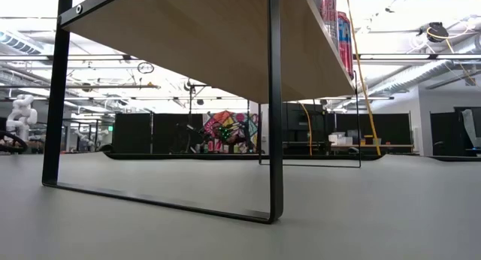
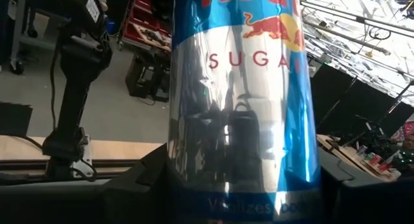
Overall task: Place canned beverage on shelf
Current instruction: Put the blue soda can on the shelf aligned with the other blue soda cans
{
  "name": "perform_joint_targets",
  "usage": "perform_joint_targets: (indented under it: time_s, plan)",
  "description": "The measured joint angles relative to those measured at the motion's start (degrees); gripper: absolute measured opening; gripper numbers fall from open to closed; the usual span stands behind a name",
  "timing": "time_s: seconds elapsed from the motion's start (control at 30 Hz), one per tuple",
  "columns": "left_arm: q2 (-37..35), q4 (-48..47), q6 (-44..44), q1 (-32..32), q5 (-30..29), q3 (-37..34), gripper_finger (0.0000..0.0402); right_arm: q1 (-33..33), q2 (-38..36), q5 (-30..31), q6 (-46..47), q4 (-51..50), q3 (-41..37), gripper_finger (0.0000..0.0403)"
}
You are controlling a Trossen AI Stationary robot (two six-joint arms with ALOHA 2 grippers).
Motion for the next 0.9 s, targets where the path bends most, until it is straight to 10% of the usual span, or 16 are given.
perform_joint_targets:
  time_s: [0.9]
  plan:
    - [0.19,-5.13,-10.44,0.77,-2.24,-0.02,0.0219,-0.38,-0.11,-0.02,-3.85,-1.35,0.0,0.0209]
